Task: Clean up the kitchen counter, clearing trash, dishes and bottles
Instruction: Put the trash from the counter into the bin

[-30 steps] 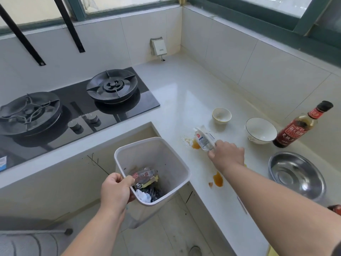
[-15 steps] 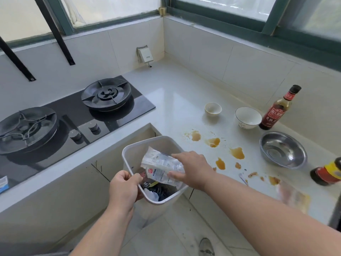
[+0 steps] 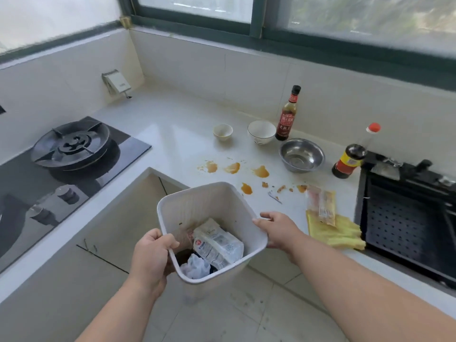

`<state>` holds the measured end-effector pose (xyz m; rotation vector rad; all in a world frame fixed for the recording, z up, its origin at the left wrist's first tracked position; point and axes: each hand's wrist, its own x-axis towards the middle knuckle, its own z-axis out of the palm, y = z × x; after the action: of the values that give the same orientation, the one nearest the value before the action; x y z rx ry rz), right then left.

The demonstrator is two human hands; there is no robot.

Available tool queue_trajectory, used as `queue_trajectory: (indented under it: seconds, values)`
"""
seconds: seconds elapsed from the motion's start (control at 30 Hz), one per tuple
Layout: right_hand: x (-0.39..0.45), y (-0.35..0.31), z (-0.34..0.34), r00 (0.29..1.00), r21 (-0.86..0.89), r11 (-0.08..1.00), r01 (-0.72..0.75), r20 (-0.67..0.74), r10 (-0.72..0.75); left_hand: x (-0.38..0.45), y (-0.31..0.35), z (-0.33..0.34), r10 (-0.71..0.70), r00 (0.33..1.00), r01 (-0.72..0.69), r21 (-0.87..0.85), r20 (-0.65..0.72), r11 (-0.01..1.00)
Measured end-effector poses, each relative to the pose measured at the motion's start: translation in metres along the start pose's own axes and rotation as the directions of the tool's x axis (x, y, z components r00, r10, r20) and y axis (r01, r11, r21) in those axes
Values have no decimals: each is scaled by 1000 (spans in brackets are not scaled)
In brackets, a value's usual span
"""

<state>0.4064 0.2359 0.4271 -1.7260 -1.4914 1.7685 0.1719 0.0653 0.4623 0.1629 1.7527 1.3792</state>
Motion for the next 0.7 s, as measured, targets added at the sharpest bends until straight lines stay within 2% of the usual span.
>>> queue_trajectory:
  seconds: [0.17, 0.27, 0.4, 0.53, 0.7]
  values:
    - [-44, 28, -43, 998, 305, 951, -53, 41, 42, -18, -13, 24, -19, 985, 10, 55, 169, 998]
    - [-76, 50, -73, 999, 325, 945, -30, 34, 20, -38, -24, 50, -24, 963, -7, 116, 269, 993]
    - [-113, 90, -114, 999, 354, 935, -30, -26, 41, -68, -49, 88, -38, 953, -23, 197, 301, 980]
    - [-157, 139, -157, 985, 354, 933, -55, -133, 108, -96, -88, 134, -54, 950, -49, 320, 306, 946]
    - [-206, 191, -204, 947, 355, 929, -105, -248, 202, -128, -128, 187, -102, 916, -100, 466, 388, 879]
